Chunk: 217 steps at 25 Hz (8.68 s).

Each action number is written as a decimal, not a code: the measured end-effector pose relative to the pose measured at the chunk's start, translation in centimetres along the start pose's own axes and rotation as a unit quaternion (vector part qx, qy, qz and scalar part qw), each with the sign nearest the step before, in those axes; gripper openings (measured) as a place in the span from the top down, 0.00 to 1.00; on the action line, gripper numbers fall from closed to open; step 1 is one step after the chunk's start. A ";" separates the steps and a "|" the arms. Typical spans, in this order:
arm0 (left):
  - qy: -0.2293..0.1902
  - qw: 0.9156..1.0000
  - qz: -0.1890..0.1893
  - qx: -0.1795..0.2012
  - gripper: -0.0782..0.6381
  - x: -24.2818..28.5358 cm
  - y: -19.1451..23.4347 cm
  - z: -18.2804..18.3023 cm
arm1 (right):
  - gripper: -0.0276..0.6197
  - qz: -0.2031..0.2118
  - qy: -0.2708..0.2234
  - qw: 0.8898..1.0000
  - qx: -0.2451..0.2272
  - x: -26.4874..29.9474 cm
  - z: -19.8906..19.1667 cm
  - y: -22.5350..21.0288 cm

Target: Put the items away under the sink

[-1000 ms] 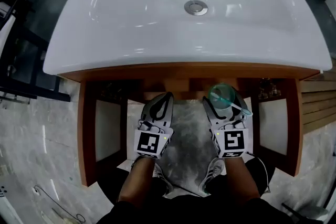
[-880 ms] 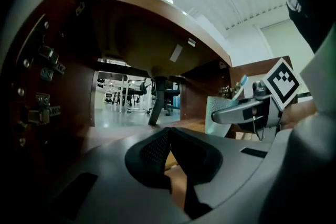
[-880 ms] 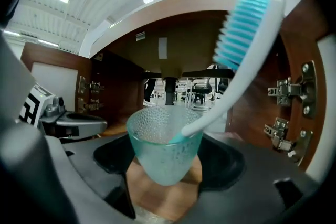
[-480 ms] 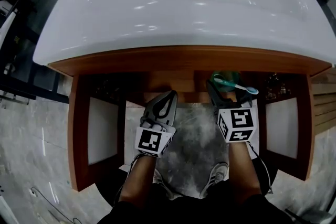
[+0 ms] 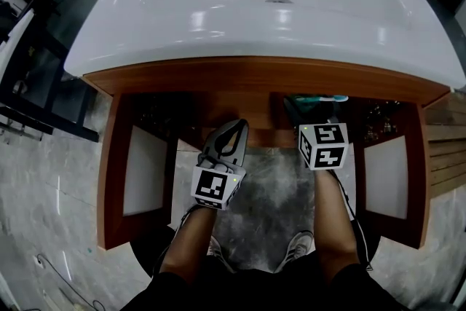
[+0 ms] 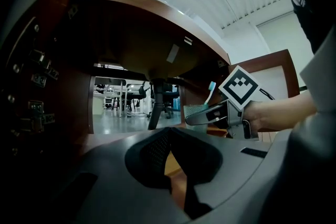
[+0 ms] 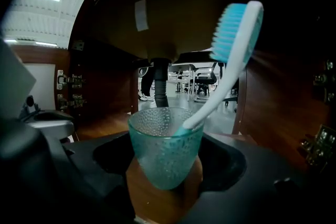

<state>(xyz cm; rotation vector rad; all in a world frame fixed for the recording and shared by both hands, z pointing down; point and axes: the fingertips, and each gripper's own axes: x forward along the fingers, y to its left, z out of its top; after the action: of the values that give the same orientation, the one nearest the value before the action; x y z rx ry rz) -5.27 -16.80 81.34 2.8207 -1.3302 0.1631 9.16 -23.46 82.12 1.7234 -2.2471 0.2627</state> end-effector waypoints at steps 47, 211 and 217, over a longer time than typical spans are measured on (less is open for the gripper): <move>0.080 0.994 0.034 -0.072 0.87 -11.9 -10.8 44.1 | 0.93 0.050 -0.035 0.998 -0.026 -34.6 36.8 1.3; 0.100 0.993 0.044 -0.042 0.86 -10.4 -2.2 11.5 | 0.72 -0.040 -0.046 0.998 0.028 -19.8 10.3 9.3; 0.087 0.995 0.048 -0.033 0.87 -7.7 -0.3 0.6 | 0.72 -0.046 -0.067 0.996 0.024 -14.4 1.7 10.4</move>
<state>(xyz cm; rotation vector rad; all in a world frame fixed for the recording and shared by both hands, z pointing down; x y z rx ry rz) -9.88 -10.75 79.94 2.6211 -1.4044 0.3494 2.35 -8.16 75.92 1.9163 -2.2622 0.1867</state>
